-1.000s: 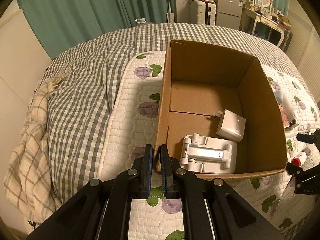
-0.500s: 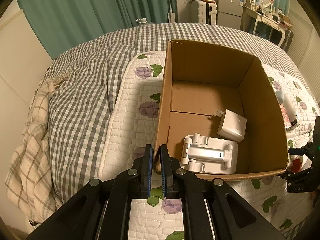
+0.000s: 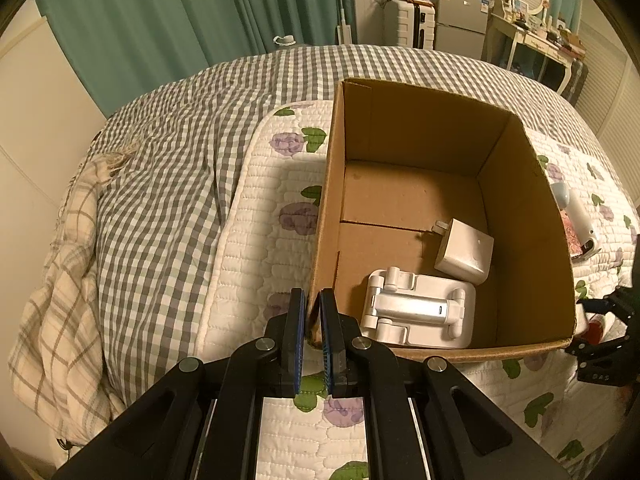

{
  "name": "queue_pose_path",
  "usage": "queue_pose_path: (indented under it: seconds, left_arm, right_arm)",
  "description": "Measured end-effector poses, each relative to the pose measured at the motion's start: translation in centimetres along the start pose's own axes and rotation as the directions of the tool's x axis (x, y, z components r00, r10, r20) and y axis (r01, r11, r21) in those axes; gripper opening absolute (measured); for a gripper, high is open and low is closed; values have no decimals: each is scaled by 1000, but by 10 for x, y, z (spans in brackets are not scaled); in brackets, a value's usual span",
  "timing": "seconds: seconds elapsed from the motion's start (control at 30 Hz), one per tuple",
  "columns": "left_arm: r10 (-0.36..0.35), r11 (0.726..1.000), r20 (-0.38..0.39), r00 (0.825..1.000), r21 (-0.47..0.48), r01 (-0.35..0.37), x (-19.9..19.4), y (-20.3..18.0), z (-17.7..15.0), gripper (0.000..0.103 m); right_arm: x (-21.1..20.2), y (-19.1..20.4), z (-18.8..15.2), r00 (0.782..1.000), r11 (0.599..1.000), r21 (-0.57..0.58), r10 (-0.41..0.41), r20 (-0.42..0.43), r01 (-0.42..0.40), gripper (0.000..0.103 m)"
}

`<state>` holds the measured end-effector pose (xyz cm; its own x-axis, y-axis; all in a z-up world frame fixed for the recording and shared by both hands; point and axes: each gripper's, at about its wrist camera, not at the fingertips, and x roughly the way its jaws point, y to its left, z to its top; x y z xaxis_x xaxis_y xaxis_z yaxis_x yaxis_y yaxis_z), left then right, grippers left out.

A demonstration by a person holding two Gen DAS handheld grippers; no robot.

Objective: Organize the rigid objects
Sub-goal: 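Move the right gripper back to the pile and grasp the white rectangular block, then drop the white block into the box onto the charger and release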

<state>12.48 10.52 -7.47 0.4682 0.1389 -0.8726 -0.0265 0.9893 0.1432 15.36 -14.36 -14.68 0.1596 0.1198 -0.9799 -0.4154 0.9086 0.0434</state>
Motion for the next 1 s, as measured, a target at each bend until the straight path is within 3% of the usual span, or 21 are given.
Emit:
queue_pose_path:
  seconds: [0.27, 0.43, 0.53, 0.73, 0.87, 1.0]
  left_arm:
    - [-5, 1000, -1, 1000, 1, 5, 1, 1, 0, 7]
    - [-7, 1000, -1, 1000, 7, 7, 2, 1, -1, 7]
    - [-10, 1000, -2, 1000, 10, 10, 1, -1, -1, 7]
    - [-21, 1000, -5, 1000, 7, 21, 0, 0, -1, 7]
    - [-27, 1000, -5, 1000, 10, 27, 0, 1, -1, 7]
    - [-31, 999, -4, 1000, 11, 31, 0, 1, -2, 7]
  right_arm:
    - [-59, 4, 1, 989, 998, -4, -68, 132, 69, 65]
    - [-99, 19, 18, 949, 986, -28, -149, 276, 163, 65]
    - [-119, 36, 37, 929, 986, -54, -132, 347, 160, 65]
    - [-156, 81, 74, 864, 977, -121, -93, 494, 175, 65]
    - [-152, 107, 92, 853, 974, -164, -48, 520, 154, 65]
    - [-135, 124, 106, 861, 977, -186, 5, 509, 104, 65]
